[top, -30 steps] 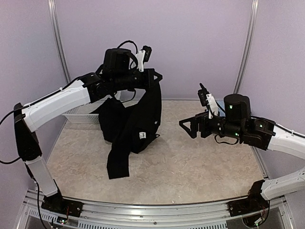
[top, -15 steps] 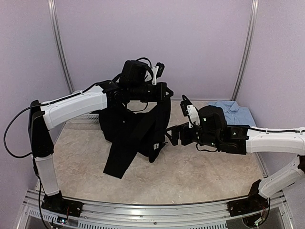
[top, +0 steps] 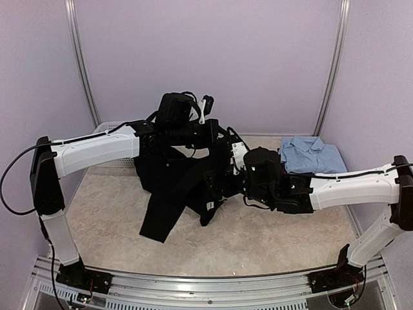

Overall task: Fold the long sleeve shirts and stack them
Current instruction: Pass from the left arm to the right

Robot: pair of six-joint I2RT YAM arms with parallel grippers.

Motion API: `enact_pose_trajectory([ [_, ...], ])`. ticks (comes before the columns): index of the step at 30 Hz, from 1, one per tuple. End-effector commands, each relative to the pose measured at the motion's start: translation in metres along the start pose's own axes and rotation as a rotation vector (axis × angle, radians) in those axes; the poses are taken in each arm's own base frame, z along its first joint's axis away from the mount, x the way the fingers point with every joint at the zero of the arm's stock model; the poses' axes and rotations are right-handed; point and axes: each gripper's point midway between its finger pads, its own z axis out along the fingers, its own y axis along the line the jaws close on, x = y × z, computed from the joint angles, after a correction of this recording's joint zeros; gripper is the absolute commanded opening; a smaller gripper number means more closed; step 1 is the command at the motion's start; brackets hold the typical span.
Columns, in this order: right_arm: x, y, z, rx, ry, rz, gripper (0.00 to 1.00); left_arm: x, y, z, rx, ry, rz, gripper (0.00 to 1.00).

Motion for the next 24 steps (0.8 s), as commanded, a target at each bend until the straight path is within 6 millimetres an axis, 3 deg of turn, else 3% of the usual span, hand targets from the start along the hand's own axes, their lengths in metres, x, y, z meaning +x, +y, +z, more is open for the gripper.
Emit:
enact_pose_trajectory([
  [1,-0.019,-0.001,0.015,0.079,-0.078,-0.014,0.92,-0.029,-0.028,-0.027,0.104,-0.096,-0.044,0.00],
  [4,-0.021,-0.004,0.023,0.124,-0.084,-0.042,0.86,-0.025,-0.028,-0.029,0.113,-0.091,-0.062,0.00],
  [7,-0.024,-0.007,0.026,0.165,-0.084,-0.059,0.73,-0.024,-0.027,-0.030,0.121,-0.097,-0.074,0.00],
  [13,-0.025,-0.020,0.009,0.212,-0.059,-0.064,0.25,-0.022,-0.016,-0.029,0.104,-0.093,-0.062,0.00],
  [17,-0.020,-0.039,-0.014,0.253,0.005,-0.098,0.00,-0.020,-0.006,-0.029,0.095,-0.082,-0.013,0.03],
  [20,-0.018,-0.057,-0.037,0.289,0.057,-0.119,0.00,-0.015,-0.001,-0.029,0.116,-0.063,0.046,0.08],
  [24,-0.013,-0.092,-0.065,0.334,0.134,-0.139,0.00,0.009,-0.006,-0.035,0.177,-0.026,0.219,0.28],
])
